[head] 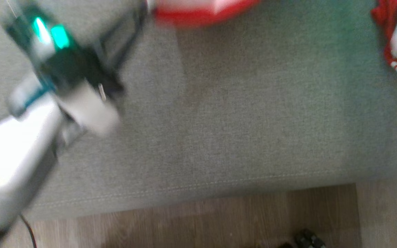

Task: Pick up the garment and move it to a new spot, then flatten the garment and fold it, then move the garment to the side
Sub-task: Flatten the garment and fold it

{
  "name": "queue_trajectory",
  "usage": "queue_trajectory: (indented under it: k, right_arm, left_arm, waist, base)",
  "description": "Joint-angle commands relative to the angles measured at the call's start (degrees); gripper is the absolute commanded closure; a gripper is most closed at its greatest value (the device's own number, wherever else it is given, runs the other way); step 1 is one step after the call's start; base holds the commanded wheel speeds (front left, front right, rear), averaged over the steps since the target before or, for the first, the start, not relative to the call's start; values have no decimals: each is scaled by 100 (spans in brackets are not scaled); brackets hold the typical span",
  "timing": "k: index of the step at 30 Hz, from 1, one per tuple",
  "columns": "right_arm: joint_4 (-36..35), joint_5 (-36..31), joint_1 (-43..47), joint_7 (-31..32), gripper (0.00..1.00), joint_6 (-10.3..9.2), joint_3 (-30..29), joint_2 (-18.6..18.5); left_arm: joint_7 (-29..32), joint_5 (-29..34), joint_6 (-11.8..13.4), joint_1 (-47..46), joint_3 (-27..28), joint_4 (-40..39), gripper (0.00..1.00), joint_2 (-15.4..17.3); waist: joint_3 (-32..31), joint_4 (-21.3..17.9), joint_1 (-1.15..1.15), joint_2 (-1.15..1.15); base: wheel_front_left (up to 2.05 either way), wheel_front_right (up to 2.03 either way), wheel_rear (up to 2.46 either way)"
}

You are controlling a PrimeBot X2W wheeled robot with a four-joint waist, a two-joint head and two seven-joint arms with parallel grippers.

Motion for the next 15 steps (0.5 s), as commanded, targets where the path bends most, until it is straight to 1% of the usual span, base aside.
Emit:
queue_trajectory:
  k: [1, 5, 9, 10, 11, 15]
  right_arm:
    - [-501, 51, 810, 219, 100, -1, -70, -43]
    - [-1192, -61, 2571, 607, 100, -1, -463, 12]
    - [-1792, 64, 3929, 990, 100, -1, -672, 212]
    - [-2056, 179, 4451, 1170, 100, -1, -780, 294]
    - [-2056, 179, 4451, 1170, 100, -1, -780, 294]
    - [-2686, 330, 5250, 1506, 100, -1, -1012, 341]
  left_arm:
    - [-27, -32, 9, 334, 127, -296, 100, 321]
    - [-27, 32, 8, 1326, -160, -435, 100, 417]
    - [-28, 274, 9, 2046, -174, -476, 100, 352]
    - [-28, 388, 20, 2358, -137, -525, 100, 325]
    - [-28, 388, 20, 2358, -137, -525, 100, 325]
    - [-28, 498, 46, 2882, -10, -722, 100, 342]
  waist:
    - [-368, 119, 0, 0]
    - [-791, 241, 0, 0]
    - [-1134, 327, 0, 0]
    - [-1259, 371, 0, 0]
    - [-1259, 371, 0, 0]
    - [-1349, 486, 0, 0]
  base:
    - [0, 0, 0]
    - [0, 0, 0]
    - [0, 0, 0]
    - [0, 0, 0]
    - [0, 0, 0]
    - [0, 0, 0]
